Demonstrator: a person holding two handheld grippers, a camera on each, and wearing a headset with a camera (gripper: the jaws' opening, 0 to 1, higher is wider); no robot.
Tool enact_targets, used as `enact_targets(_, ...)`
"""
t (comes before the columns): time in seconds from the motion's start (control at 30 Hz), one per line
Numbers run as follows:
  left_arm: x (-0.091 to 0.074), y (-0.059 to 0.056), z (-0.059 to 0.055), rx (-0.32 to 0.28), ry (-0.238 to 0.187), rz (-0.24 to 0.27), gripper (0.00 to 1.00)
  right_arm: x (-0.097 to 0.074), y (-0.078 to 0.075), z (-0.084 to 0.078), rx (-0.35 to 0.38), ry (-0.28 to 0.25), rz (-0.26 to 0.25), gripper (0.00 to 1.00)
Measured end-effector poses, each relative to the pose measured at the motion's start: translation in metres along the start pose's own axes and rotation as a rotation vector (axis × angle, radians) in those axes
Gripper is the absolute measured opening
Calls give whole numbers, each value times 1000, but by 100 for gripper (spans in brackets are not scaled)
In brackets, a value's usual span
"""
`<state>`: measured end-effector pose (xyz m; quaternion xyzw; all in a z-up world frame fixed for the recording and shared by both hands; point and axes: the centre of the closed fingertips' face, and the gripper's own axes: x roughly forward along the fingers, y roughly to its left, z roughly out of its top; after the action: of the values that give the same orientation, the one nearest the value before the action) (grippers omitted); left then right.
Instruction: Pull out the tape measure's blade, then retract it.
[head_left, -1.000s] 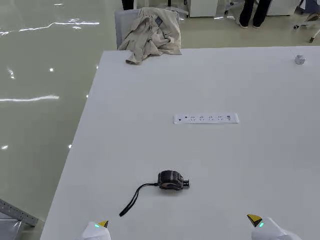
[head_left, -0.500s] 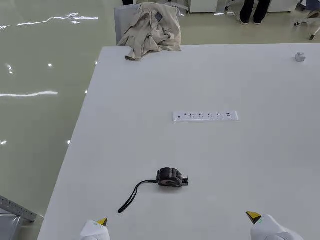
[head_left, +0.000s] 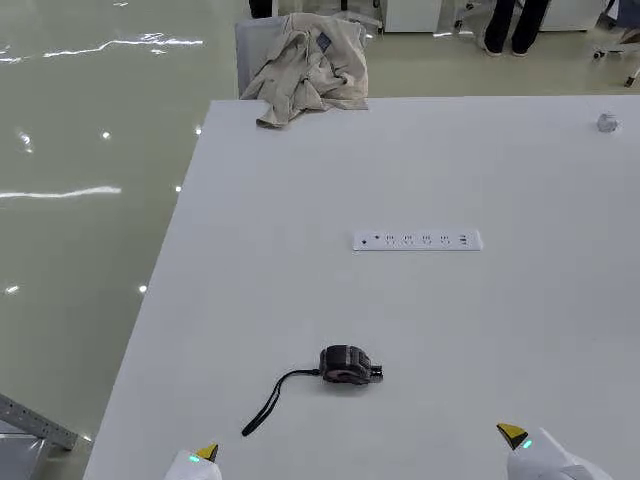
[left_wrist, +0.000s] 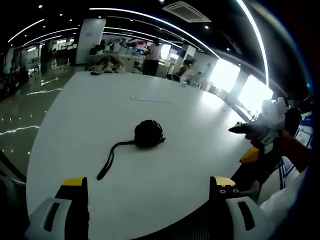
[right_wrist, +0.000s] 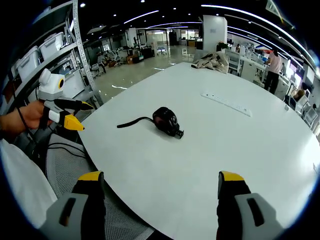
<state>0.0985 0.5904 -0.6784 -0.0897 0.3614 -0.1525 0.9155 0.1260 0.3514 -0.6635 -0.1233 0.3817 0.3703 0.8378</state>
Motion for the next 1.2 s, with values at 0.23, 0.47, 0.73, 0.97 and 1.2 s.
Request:
enact_targets(0.23,1,0,-1,8,12,4,99,0,-4,-1,2,1,-1,97)
enact_targets(0.47,5,-4,-1,11,13,-1,98,-1,-6,-2,5,-2,-10,96)
enact_targets(0.73,7,-6,-1,23,16,-1,97,0,-6,-4,11,-8,-13,95)
enact_targets(0.97,10,-4,-2,19,19,8,97,5,-5,-6,13,-9,-5,96)
enact_targets(1.2,15,-5,-3,25,20,-8,97,13,-6,-6,7,-4,2,95)
